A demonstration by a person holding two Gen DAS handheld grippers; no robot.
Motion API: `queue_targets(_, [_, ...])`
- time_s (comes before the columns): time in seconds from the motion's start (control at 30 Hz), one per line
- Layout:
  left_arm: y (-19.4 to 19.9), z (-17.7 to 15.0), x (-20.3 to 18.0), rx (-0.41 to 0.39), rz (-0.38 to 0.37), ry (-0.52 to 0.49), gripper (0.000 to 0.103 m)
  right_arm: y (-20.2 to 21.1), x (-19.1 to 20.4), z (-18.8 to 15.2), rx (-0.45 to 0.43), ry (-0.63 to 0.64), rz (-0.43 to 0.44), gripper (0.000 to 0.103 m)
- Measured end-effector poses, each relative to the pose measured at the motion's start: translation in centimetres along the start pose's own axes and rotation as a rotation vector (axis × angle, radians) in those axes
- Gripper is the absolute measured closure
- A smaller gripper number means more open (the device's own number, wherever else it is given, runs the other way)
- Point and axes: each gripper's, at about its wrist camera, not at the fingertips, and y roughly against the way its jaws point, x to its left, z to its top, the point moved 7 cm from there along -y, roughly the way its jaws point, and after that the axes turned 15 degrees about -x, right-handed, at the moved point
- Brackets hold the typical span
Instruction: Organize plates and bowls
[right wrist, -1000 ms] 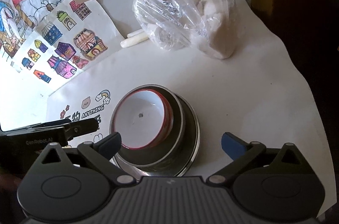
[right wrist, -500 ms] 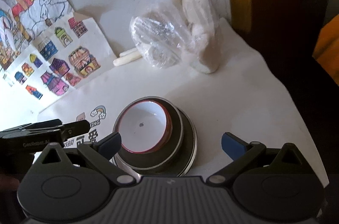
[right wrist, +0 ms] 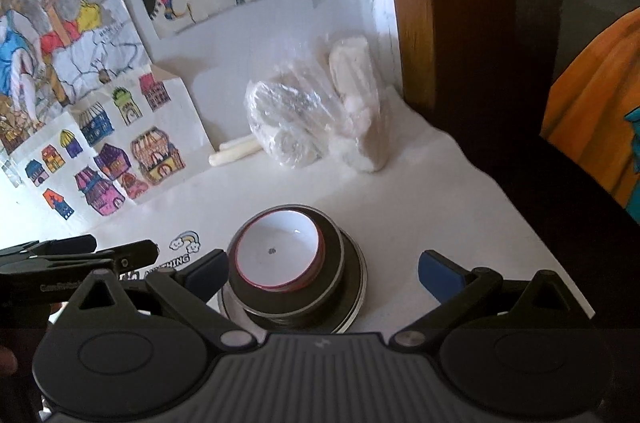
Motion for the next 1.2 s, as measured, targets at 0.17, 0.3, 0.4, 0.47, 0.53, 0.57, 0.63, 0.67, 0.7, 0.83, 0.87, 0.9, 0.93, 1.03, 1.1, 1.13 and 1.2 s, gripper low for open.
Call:
queue_targets(0.17, [3.0, -0.1, 0.4, -0.044, 0.004, -0.022, 0.001, 3.4, 1.5, -0.2, -0.095, 0.005, -0.023, 0.0])
queue_targets(0.3, [5.6, -0.1, 0.8, -0.077, -0.014, -0.024, 0.001, 5.8, 2.8, -0.5, -0.144, 0.003, -0.035, 0.0])
queue_targets(0.4, [7.5, -0.3, 1.2, -0.088, -0.04, 0.006, 0.001, 7.8, 3.8, -1.1, -0.174, 0.017, -0.041, 0.0])
queue_targets(0.47, [8.7, -0.5, 1.5, -0.109, -0.043, 0.003, 0.001, 9.0, 4.3, -1.5, -0.193, 0.019, -0.051, 0.0])
queue_targets(0.53, [9.9, -0.9, 1.6, -0.126, -0.048, -0.008, 0.001, 10.2, 4.7, -2.1, -0.206, 0.02, -0.062, 0.0])
queue_targets(0.57, [10.6, -1.1, 1.6, -0.133, -0.05, -0.014, 0.001, 10.9, 4.9, -2.4, -0.209, 0.019, -0.069, 0.0])
queue_targets(0.63, [11.7, -1.5, 1.7, -0.147, -0.052, -0.019, 0.001, 12.1, 5.3, -3.1, -0.214, 0.016, -0.077, 0.0])
queue_targets(0.67, [12.3, -1.8, 1.7, -0.152, -0.055, -0.019, 0.001, 12.6, 5.5, -3.4, -0.213, 0.015, -0.082, 0.0])
queue_targets(0.7, [12.8, -2.1, 1.8, -0.153, -0.06, -0.016, 0.001, 13.2, 5.6, -3.7, -0.215, 0.016, -0.084, 0.0])
queue_targets(0.83, [14.2, -3.0, 2.0, -0.125, -0.07, 0.026, 0.001, 15.1, 6.1, -4.8, -0.218, 0.026, -0.093, 0.0])
queue_targets(0.87, [14.4, -3.1, 2.1, -0.122, -0.068, 0.033, 0.001, 15.5, 6.2, -5.0, -0.216, 0.025, -0.094, 0.0])
queue_targets(0.9, [14.7, -3.2, 2.2, -0.125, -0.069, 0.036, 0.001, 15.9, 6.3, -5.1, -0.217, 0.023, -0.094, 0.0])
queue_targets(0.93, [15.0, -3.2, 2.3, -0.132, -0.068, 0.033, 0.001, 16.2, 6.3, -5.2, -0.219, 0.024, -0.094, 0.0])
queue_targets(1.03, [15.7, -3.3, 2.2, -0.151, -0.06, 0.01, 0.001, 16.8, 6.6, -5.2, -0.229, 0.039, -0.089, 0.0])
queue_targets(1.1, [16.1, -3.3, 2.2, -0.153, -0.056, -0.003, 0.001, 17.1, 6.8, -5.4, -0.226, 0.047, -0.08, 0.0])
queue_targets(1.13, [16.3, -3.4, 2.1, -0.155, -0.053, -0.008, 0.001, 17.2, 6.9, -5.5, -0.224, 0.051, -0.074, 0.0])
queue_targets(1.2, [16.6, -3.4, 1.9, -0.156, -0.052, -0.01, 0.001, 17.5, 7.0, -5.6, -0.217, 0.06, -0.063, 0.0])
